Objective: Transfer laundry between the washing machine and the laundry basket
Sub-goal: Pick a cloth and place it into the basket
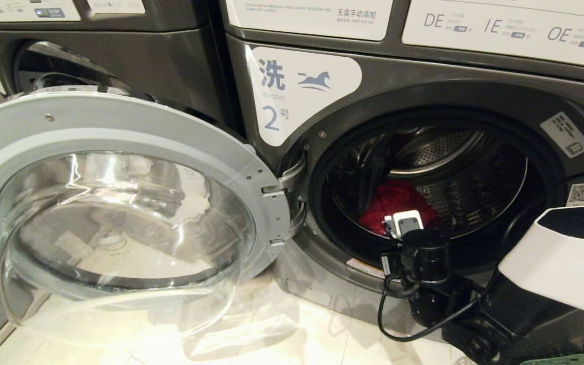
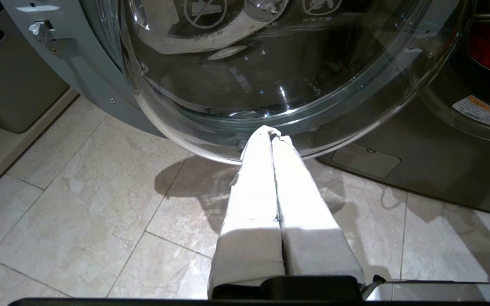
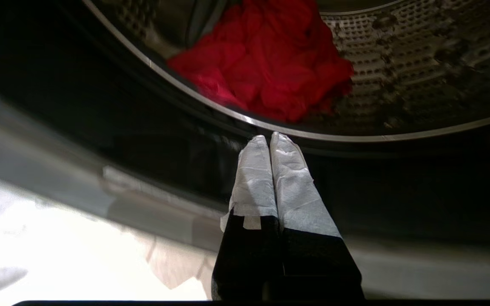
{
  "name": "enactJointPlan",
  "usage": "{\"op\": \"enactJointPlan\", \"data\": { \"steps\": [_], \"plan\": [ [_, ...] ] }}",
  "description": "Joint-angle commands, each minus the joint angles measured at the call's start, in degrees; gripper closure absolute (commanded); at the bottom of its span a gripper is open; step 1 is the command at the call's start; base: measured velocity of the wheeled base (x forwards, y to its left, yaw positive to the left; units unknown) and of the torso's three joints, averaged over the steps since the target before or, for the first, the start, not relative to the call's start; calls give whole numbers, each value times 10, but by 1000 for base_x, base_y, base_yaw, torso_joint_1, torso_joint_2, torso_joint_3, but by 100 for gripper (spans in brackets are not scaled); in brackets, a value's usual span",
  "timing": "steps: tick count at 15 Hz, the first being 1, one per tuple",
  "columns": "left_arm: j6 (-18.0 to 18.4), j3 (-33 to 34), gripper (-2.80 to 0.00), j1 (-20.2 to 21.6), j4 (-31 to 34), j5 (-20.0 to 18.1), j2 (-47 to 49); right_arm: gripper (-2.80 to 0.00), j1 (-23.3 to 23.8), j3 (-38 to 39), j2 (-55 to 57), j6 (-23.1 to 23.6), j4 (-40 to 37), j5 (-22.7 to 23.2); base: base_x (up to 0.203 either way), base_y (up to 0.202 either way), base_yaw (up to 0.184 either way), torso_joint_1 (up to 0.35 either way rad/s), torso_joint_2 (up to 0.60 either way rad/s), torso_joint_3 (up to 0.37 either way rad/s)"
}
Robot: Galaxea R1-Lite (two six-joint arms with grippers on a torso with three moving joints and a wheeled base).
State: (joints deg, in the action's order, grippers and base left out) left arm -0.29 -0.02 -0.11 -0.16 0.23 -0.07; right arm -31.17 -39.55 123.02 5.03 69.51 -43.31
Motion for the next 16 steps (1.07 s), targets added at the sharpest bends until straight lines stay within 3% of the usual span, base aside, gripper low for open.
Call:
{"op": "enactJointPlan", "data": {
  "steps": [1, 4, 8, 11, 16],
  "plan": [
    [-1, 0, 0, -1, 0, 0, 1, 0, 13, -44, 54, 0, 4, -2, 0, 0, 0, 0, 0, 0],
    [-1, 0, 0, 0, 0, 0, 1, 0, 46, -145, 103, 1, -37, 1, 0, 0, 0, 0, 0, 0],
    [-1, -1, 0, 0, 0, 0, 1, 0, 84, -323, 118, -29, -236, 14, 0, 0, 0, 0, 0, 0],
    [-1, 0, 0, 0, 0, 0, 1, 0, 97, -465, 133, -117, -441, 38, 0, 0, 0, 0, 0, 0],
    [-1, 0, 0, 0, 0, 0, 1, 0, 101, -646, 192, -255, -677, 53, 0, 0, 0, 0, 0, 0]
  ]
}}
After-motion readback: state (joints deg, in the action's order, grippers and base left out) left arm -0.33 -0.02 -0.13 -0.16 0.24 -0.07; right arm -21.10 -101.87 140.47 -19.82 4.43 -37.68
